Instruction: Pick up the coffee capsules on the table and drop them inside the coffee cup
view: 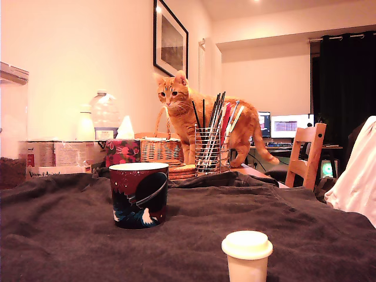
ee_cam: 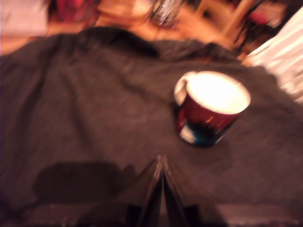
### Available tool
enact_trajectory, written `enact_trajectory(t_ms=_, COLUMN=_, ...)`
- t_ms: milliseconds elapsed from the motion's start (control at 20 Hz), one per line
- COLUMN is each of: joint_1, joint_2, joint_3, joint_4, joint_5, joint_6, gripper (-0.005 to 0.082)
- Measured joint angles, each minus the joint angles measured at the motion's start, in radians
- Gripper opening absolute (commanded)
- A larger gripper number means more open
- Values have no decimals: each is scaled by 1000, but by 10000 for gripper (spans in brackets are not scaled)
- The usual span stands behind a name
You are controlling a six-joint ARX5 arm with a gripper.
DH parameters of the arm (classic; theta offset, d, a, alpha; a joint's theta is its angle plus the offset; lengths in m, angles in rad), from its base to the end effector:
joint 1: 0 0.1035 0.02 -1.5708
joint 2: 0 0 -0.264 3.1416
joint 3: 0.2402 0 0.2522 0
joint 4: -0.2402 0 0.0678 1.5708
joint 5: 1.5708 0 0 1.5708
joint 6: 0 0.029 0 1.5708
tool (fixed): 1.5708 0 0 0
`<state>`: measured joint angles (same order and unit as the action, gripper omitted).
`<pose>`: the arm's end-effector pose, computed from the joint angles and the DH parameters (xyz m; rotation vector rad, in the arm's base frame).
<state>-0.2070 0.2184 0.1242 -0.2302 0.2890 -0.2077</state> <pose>0.0985 -0.0291 0.1669 -0.2150 0.3774 -0.4559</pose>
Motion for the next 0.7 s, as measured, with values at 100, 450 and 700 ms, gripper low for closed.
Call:
enact_trajectory(t_ms=100, joint_1=-20, joint_2=0, joint_3=0, joint_4=31, joint_5=25, joint_6=-3, gripper=-20)
enact_trajectory(t_ms=450, joint_1=-158, joint_2=22, joint_3=0, joint_4=135, joint_5=42, joint_6=-23, gripper=-20)
enact_trajectory(t_ms=700, joint_1=-304, joint_2=146, joint_3=0, joint_4=230, joint_5=42, joint_6=-23, gripper=-20)
